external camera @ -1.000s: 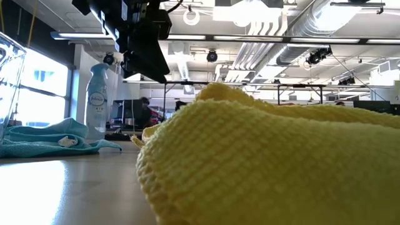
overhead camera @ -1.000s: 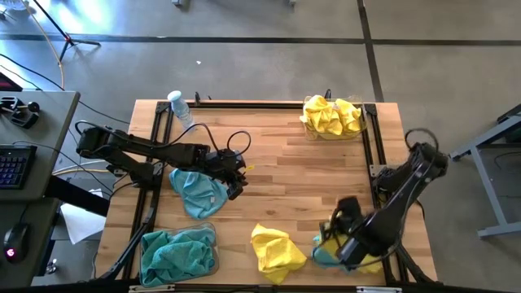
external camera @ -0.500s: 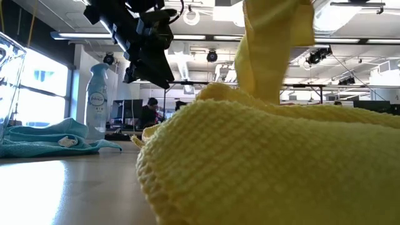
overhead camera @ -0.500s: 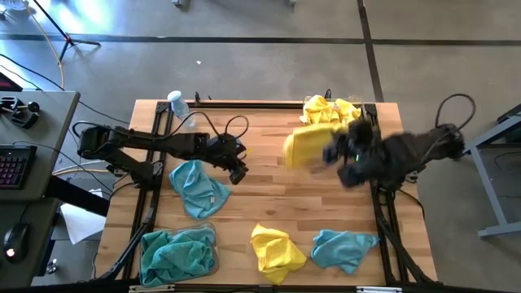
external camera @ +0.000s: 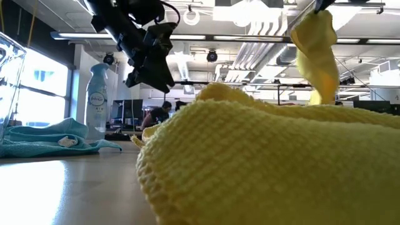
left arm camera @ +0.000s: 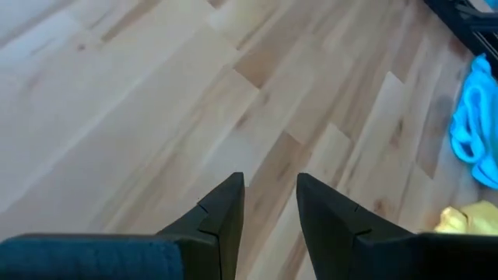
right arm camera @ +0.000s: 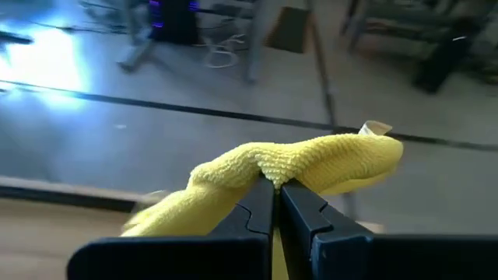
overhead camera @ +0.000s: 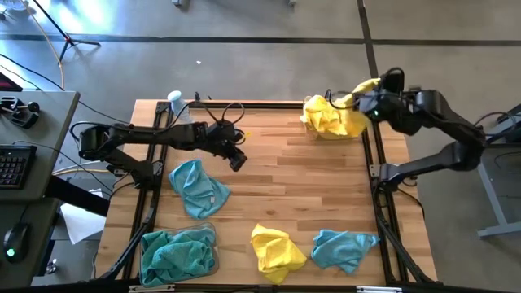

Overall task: Sort microfiber towel by color & place in baskets
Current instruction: Put the yellow microfiber towel into the top transparent bin

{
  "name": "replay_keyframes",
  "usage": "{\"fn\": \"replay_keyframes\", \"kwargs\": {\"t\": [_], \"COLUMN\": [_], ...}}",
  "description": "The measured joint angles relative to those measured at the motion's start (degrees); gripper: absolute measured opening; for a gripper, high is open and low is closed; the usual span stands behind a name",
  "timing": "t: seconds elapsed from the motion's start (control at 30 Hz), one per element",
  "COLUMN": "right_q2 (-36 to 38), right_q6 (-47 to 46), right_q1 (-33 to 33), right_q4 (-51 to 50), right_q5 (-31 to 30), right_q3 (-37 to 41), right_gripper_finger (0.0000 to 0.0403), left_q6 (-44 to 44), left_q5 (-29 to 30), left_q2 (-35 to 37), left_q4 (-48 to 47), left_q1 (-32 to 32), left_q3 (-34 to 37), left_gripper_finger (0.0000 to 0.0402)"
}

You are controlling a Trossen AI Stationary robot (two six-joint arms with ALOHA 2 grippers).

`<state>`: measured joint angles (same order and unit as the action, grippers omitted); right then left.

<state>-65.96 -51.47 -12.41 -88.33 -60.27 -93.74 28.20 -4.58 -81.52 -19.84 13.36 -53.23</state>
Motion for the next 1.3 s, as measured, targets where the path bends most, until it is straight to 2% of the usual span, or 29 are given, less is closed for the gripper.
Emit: {"fn": "replay_keyframes", "kwargs": {"t": [0.07, 0.13, 0.27, 0.37, 0.47, 0.63, 0.73, 0.8, 0.93, 1.03, 1.13, 1.3], "right_q2": [-0.6, -1.0, -1.2, -1.2, -1.1, -1.1, -2.0, -3.5, -8.8, -14.4, -19.8, -27.1], "right_q6": [3.9, 10.2, 24.9, 28.2, 27.0, 16.5, 12.2, 12.6, 17.2, 17.8, 17.7, 20.7], "right_q1": [-3.2, -5.9, -11.2, -14.0, -16.2, -18.9, -20.7, -21.6, -24.4, -27.5, -29.9, -32.2], "right_q4": [3.1, 10.3, 32.3, 41.9, 37.4, 13.9, 7.3, 8.7, 16.2, 15.8, 14.4, 19.5], "right_q5": [-0.1, 1.3, 12.2, 17.0, 17.3, 16.9, 18.3, 21.1, 30.6, 36.7, 37.9, 42.5], "right_q3": [0.7, 2.9, 10.0, 14.1, 14.6, 14.0, 14.0, 14.0, 14.0, 14.0, 14.0, 14.0], "right_gripper_finger": [0.0, 0.0, 0.0, 0.0, 0.0, 0.0, 0.0, 0.0, 0.0, 0.0, 0.0, 0.0], "left_q6": [-0.4, -0.8, -0.8, -0.5, -0.4, -0.4, -0.4, -0.4, -0.9, -0.8, -0.3, -0.4], "left_q5": [0.0, 0.0, 0.0, -0.8, -3.0, -3.9, -3.9, -3.9, -3.9, -3.9, -3.9, -3.9], "left_q2": [0.0, 0.0, 0.0, 0.0, 0.0, 0.0, 0.0, 0.0, 0.0, 0.0, 0.0, 0.0], "left_q4": [0.0, 0.0, 0.1, 0.1, 0.1, 0.0, 0.0, 0.0, 0.0, 0.0, 0.0, -0.7], "left_q1": [0.9, 1.6, 2.9, 3.4, 3.6, 3.1, 3.1, 3.1, 3.1, 3.1, 3.1, 3.1], "left_q3": [0.0, 0.0, 0.0, 0.0, 0.0, 0.0, 0.0, 0.0, 0.0, 0.0, 0.0, 0.0], "left_gripper_finger": [0.0108, 0.0108, 0.0108, 0.0108, 0.0108, 0.0108, 0.0108, 0.0108, 0.0108, 0.0108, 0.0108, 0.0108]}}
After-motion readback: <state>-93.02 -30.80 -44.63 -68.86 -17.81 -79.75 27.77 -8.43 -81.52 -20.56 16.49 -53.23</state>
